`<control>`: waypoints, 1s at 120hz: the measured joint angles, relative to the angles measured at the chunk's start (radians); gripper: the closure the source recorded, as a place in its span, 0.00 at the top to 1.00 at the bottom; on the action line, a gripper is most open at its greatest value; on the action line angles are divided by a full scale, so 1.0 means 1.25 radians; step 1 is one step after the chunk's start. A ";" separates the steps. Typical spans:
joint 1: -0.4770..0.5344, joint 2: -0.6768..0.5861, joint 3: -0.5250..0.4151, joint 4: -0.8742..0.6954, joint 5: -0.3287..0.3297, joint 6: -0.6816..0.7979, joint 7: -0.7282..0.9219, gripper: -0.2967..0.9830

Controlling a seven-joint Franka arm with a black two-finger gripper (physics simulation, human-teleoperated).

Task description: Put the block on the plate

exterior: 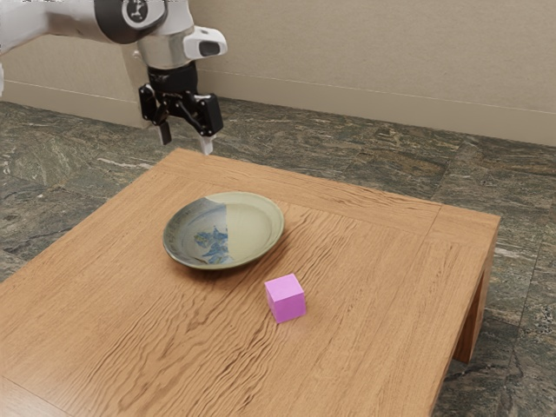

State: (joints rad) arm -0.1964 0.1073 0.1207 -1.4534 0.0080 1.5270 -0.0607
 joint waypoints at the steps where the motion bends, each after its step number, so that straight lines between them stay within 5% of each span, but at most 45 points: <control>1: 0.001 0.001 0.000 0.000 0.000 0.001 0.000 0.77; 120: -0.078 0.313 -0.022 0.021 -0.073 0.186 0.323 0.77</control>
State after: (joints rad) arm -0.2945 0.4983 0.0926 -1.4274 -0.0831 1.7590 0.3427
